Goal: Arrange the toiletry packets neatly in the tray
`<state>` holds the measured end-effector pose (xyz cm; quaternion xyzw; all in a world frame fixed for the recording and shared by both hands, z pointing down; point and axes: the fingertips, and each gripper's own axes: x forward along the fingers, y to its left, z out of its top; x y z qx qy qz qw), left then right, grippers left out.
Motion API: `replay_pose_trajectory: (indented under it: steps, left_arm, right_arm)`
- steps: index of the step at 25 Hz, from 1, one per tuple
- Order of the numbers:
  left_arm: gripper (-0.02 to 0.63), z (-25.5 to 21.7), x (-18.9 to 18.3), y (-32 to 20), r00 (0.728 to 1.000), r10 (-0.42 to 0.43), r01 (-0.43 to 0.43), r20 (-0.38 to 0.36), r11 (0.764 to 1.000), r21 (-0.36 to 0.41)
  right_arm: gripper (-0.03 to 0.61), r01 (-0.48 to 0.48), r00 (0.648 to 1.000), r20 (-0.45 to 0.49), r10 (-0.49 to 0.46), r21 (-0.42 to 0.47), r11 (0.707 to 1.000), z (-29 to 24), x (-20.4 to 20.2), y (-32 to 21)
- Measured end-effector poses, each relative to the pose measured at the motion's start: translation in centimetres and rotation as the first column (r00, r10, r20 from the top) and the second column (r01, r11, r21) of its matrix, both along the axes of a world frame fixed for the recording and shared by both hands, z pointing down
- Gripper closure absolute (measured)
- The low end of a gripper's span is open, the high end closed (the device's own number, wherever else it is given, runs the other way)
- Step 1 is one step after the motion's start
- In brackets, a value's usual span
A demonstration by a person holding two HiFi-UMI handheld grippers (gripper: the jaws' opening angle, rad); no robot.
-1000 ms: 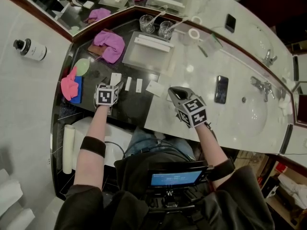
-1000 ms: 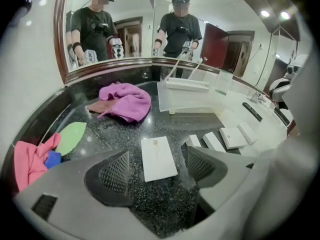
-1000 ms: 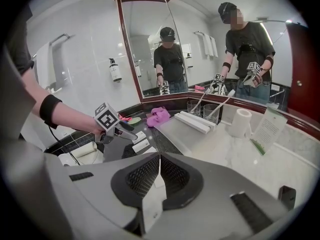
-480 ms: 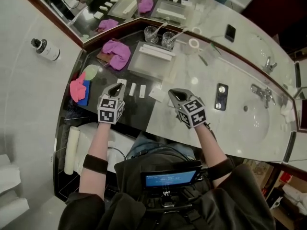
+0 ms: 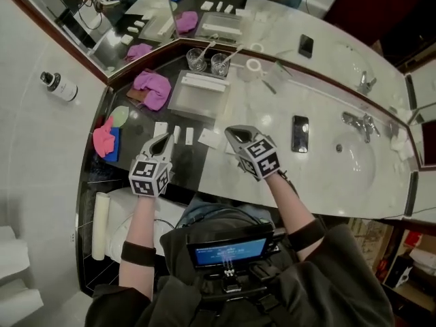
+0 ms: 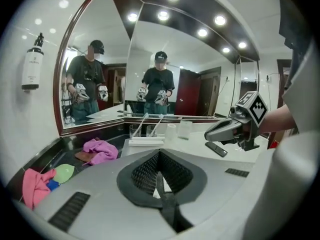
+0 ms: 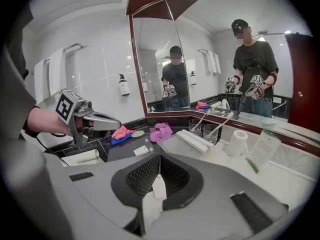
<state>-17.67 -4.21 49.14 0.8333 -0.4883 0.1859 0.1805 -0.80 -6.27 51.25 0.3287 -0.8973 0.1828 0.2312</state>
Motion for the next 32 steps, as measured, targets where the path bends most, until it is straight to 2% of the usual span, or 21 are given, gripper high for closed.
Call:
replay_pose_trajectory:
  steps: [10,23,28,32]
  left_arm:
    - [0.614,-0.8,2.2,1.7,0.994,-0.024,0.023,-0.109,1.000,-0.009]
    - [0.614,-0.3,1.9,2.2,0.991,-0.032,0.030,-0.127,0.999,-0.018]
    - [0.614,0.3,2.1,1.5,0.994,-0.026,0.024,-0.110,0.999,-0.023]
    - [0.612,0.5,2.4,0.4,0.993,-0.019,0.016,-0.114,0.999,-0.029]
  right_arm:
    - [0.557,-0.060,0.998,-0.009,0.060,-0.011,0.998,0.0,3.5,1.6]
    - [0.557,-0.039,0.999,-0.024,0.039,-0.009,0.999,0.8,2.5,1.4]
    - [0.552,0.004,0.997,-0.080,-0.004,0.004,1.000,0.8,2.1,0.0]
    - [0.504,0.052,0.985,-0.164,-0.050,0.007,0.999,1.9,2.3,-2.2]
